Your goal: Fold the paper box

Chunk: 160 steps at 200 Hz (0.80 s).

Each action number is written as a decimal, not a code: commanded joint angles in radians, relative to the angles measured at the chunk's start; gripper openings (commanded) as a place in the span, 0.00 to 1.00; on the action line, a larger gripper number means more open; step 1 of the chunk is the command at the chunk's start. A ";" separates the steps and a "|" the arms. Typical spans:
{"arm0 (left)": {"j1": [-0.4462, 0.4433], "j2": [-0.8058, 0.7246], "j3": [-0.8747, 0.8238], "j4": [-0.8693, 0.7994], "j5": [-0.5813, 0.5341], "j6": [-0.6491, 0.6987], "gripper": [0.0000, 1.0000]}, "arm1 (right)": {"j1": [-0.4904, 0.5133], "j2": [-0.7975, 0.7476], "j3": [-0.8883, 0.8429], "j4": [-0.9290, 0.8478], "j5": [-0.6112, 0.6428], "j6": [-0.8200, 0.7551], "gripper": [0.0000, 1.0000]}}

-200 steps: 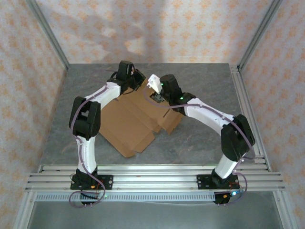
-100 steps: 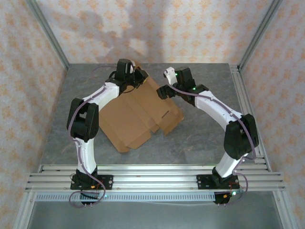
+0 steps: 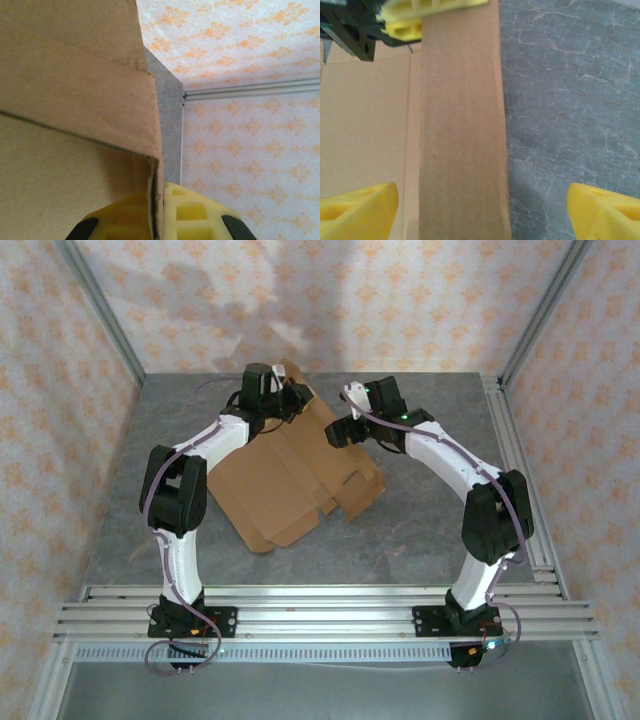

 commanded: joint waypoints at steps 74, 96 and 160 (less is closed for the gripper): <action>0.048 0.033 -0.011 0.159 0.111 -0.064 0.00 | 0.004 0.041 0.091 -0.086 -0.050 -0.003 0.87; 0.059 0.044 -0.029 0.191 0.137 -0.073 0.00 | 0.014 0.036 0.095 -0.083 -0.024 -0.006 0.86; 0.094 0.057 -0.083 0.231 0.172 -0.068 0.00 | 0.072 0.055 0.153 -0.137 0.161 -0.074 0.86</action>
